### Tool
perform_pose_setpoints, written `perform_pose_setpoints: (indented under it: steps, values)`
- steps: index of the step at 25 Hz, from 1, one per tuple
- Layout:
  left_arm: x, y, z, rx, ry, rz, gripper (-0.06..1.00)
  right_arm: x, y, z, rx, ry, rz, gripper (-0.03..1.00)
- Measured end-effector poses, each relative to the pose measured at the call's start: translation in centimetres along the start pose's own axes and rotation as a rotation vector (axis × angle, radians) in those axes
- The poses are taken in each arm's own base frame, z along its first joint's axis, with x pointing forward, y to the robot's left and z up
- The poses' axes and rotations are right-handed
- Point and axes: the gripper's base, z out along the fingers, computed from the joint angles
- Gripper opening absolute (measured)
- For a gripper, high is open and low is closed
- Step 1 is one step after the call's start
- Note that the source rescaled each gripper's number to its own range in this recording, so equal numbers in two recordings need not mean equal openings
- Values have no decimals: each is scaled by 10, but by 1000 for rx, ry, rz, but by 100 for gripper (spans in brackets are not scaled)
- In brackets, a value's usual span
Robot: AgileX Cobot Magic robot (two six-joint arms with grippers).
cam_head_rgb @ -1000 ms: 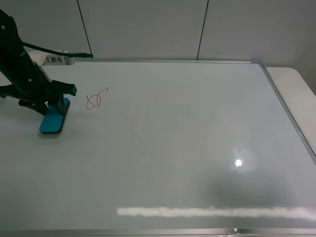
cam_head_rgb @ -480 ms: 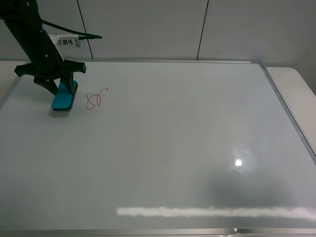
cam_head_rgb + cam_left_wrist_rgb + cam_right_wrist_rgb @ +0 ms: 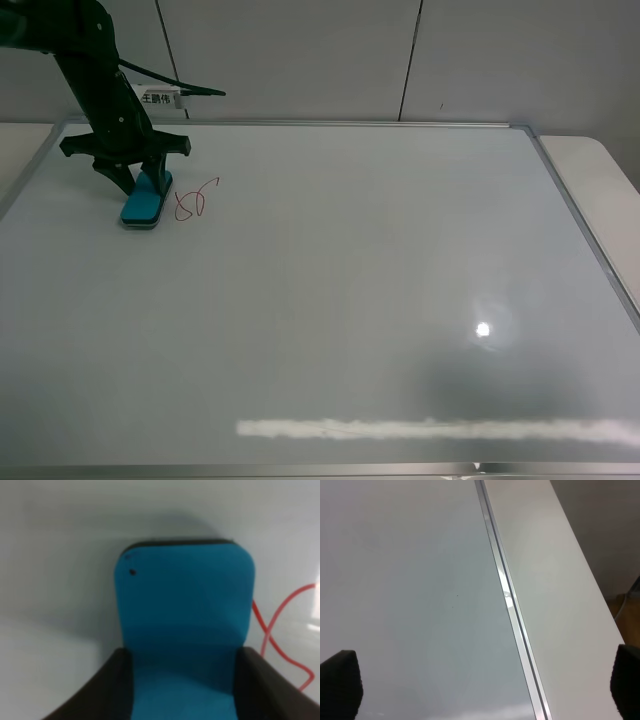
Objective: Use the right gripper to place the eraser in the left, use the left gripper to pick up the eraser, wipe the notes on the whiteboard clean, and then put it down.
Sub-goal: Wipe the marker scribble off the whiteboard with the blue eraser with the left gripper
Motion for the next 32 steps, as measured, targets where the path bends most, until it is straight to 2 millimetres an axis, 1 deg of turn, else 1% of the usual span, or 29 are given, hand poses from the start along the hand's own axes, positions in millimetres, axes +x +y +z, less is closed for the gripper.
perform_pose_setpoints:
  steps: [2,6,10,13,15,19,22,23,26,29,31,32]
  values:
    - [1,-4,8,-2,9,23,4,0,0,0,0,0,0,100]
    - [0,-11,10,-11,6,56,4,0,0,0,0,0,0,100]
    - [3,-29,11,-5,2,97,4,0,0,0,0,0,0,100]
    - [9,-51,12,16,6,135,4,0,0,0,0,0,0,100]
    - [15,-72,12,25,10,179,4,0,0,0,0,0,0,100]
    - [35,-118,13,47,23,283,4,0,0,0,0,0,0,100]
    - [49,-146,13,71,35,336,4,0,0,0,0,0,0,100]
    - [51,-151,13,81,35,340,4,0,0,0,0,0,0,100]
    - [52,-154,13,101,32,333,4,0,0,0,0,0,0,100]
    - [47,-149,13,119,25,318,4,0,0,0,0,0,0,100]
    - [39,-141,12,129,8,299,4,0,0,0,0,0,0,100]
    - [33,-133,12,129,-2,280,4,0,0,0,0,0,0,100]
